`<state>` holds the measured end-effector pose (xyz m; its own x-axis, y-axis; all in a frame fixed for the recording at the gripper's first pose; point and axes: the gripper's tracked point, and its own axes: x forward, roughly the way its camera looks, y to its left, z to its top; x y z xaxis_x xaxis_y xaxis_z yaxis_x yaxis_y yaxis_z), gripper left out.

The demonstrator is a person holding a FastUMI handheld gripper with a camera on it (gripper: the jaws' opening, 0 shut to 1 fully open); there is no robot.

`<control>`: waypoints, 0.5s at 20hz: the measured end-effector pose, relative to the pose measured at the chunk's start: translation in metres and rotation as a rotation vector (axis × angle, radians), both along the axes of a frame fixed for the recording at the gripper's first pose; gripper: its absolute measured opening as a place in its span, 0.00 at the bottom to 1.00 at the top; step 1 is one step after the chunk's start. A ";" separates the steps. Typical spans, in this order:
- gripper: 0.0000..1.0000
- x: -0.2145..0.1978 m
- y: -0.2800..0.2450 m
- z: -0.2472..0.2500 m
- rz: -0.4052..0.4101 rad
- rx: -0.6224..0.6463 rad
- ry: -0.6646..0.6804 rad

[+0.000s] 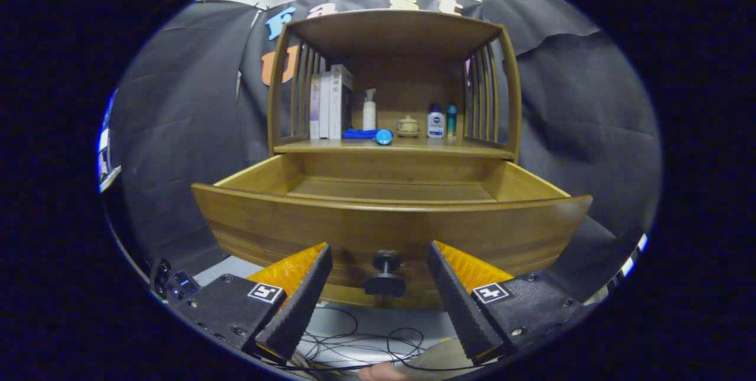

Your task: Pull open the drawer, take out the items inside it, and place them on the countertop above the cabinet.

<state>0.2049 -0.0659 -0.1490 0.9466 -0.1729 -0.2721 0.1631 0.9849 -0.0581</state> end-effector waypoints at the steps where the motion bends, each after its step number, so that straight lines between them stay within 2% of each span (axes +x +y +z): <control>1: 1.00 0.003 -0.003 -0.005 -0.013 -0.001 0.003; 5: 1.00 0.013 -0.012 -0.013 -0.062 0.008 -0.002; 10: 1.00 0.013 -0.007 -0.015 -0.067 -0.014 -0.025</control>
<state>0.2178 -0.0732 -0.1638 0.9393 -0.2393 -0.2459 0.2299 0.9709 -0.0668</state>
